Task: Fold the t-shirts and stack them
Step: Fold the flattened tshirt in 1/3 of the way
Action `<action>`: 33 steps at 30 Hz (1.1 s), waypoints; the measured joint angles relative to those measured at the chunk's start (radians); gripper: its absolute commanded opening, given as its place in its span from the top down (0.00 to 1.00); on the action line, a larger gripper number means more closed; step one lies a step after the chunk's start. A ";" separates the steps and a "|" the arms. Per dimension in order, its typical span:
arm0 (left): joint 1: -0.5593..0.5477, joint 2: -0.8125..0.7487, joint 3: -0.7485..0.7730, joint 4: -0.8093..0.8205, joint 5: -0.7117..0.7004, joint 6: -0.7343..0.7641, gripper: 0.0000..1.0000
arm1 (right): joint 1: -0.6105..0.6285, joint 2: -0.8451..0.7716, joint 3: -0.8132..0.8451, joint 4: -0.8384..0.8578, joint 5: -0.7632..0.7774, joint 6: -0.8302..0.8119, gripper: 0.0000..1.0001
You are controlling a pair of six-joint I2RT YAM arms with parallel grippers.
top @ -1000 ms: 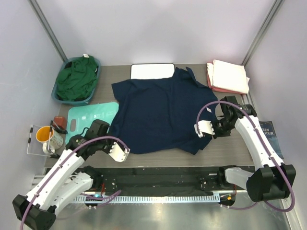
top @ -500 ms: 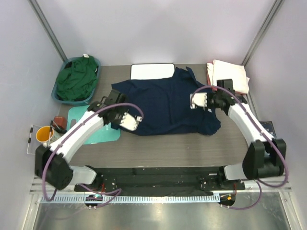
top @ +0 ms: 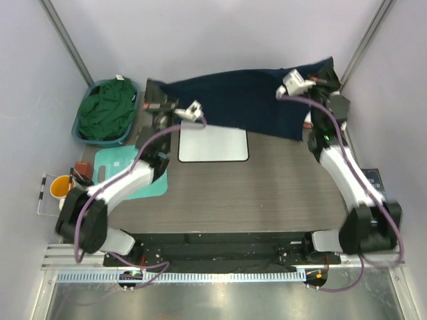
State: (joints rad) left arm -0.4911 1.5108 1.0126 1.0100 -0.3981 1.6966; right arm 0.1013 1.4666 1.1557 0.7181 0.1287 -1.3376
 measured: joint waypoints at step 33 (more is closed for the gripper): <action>0.035 -0.400 -0.256 -2.105 0.323 -0.324 1.00 | 0.005 -0.058 -0.060 -1.980 -0.277 -0.378 0.99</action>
State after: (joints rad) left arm -0.4557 1.1110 0.7567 -1.0946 -0.0753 1.3724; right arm 0.1066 1.4090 1.0958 -1.2617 -0.1486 -1.7157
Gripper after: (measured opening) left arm 0.012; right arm 0.026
